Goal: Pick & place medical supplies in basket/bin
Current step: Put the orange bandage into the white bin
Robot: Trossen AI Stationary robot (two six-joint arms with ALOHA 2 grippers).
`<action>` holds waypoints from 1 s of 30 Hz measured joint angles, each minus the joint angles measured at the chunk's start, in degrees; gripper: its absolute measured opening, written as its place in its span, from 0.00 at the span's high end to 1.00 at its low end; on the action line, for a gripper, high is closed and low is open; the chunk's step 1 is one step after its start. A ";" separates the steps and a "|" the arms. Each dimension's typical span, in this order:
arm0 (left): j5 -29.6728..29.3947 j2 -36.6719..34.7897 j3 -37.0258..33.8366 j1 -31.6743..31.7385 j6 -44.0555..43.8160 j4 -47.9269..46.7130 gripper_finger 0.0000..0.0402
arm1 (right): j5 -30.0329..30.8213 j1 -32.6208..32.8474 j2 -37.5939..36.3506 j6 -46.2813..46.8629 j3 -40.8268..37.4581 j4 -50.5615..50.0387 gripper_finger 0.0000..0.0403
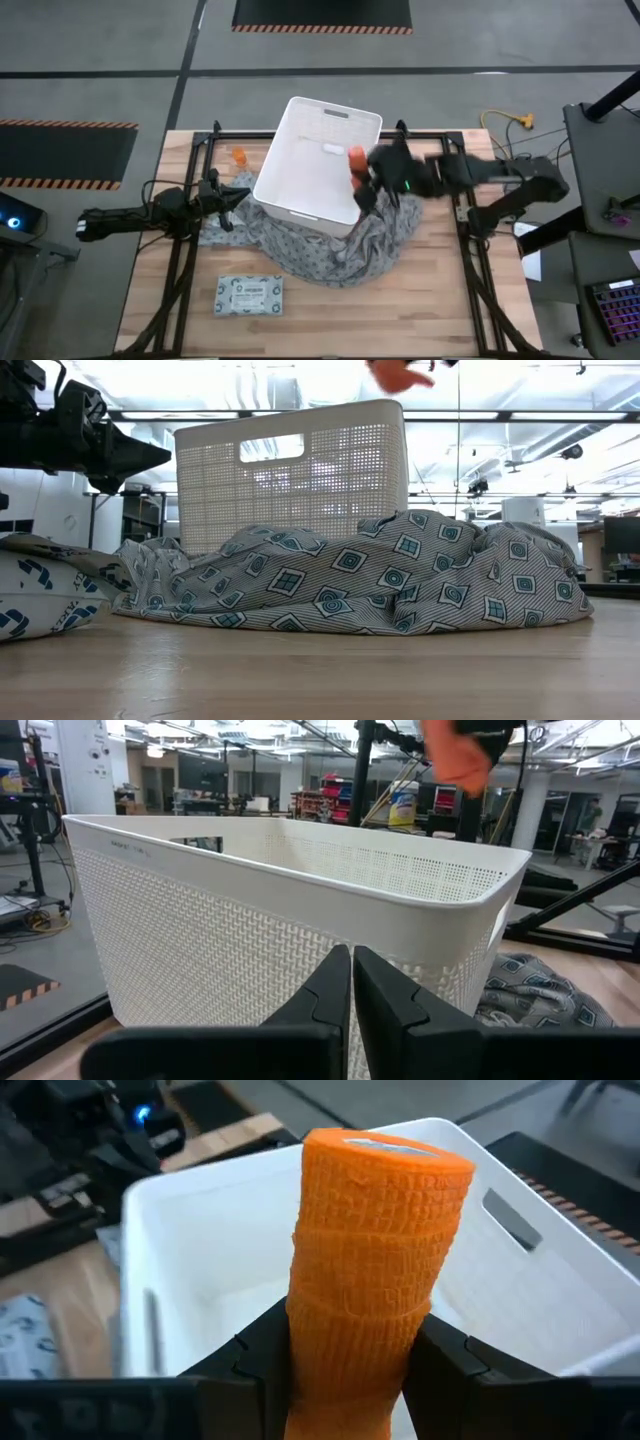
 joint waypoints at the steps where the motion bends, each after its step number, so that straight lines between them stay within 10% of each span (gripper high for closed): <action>1: -0.01 0.00 0.00 -0.01 0.00 0.01 1.00 | -3.42 -2.84 0.27 -2.71 -0.04 1.01 0.66; 9: 0.02 0.00 0.00 -0.01 0.00 -0.12 1.00 | -24.85 -20.09 6.93 -21.12 0.63 11.99 0.66; 30: 0.04 0.00 0.00 0.02 0.00 -0.13 1.00 | -20.52 -32.88 26.67 -33.21 15.31 -2.11 0.63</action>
